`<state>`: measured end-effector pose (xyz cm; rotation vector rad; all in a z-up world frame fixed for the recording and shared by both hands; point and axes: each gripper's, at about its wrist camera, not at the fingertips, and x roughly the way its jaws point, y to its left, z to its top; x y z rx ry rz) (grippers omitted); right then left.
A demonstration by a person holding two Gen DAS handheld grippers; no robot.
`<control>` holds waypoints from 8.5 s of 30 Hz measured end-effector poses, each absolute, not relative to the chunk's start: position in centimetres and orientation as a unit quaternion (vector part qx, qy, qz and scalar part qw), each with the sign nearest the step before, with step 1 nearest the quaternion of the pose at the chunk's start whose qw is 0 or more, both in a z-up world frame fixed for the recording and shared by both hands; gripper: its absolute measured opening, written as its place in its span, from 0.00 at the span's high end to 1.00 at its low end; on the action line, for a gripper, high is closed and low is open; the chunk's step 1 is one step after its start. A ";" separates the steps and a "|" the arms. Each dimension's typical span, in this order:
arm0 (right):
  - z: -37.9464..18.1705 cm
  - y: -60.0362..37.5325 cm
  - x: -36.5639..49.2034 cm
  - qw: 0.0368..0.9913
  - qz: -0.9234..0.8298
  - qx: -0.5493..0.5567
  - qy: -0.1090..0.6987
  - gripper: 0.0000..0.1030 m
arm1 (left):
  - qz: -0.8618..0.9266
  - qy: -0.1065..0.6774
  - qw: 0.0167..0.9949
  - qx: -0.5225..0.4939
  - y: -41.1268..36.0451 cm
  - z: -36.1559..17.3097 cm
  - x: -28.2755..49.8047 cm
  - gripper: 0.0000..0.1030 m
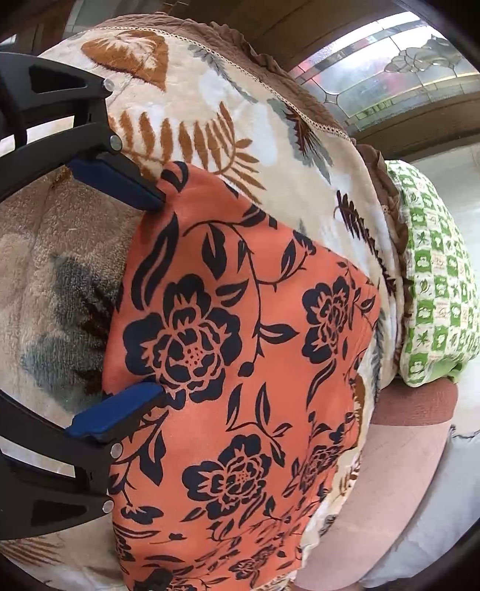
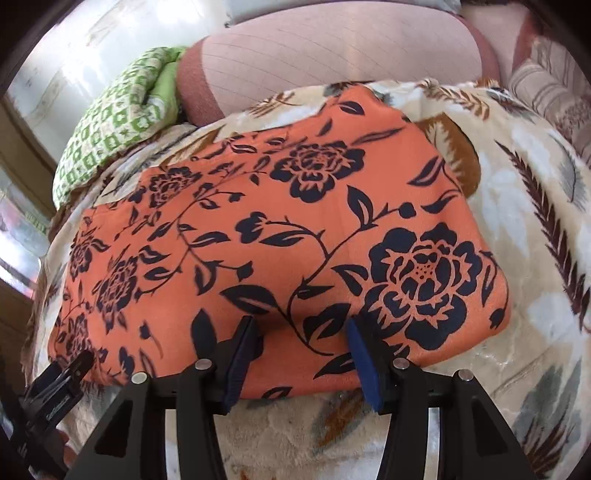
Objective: Fold small clothes
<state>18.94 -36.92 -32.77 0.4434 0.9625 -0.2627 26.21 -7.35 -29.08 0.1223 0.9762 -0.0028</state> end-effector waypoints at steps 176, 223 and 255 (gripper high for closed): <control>-29.0 -25.7 34.6 0.852 0.027 0.209 0.480 0.64 | -0.051 0.486 0.870 -0.066 1.8 -27.7 25.1 0.24; -28.4 -27.3 31.7 0.847 0.036 0.300 0.437 0.61 | 0.052 0.451 0.882 -0.123 7.2 -26.8 23.7 0.24; -32.7 -36.8 11.6 0.788 0.095 0.482 0.370 0.56 | -0.051 0.460 0.853 -0.241 1.9 -28.4 20.6 0.47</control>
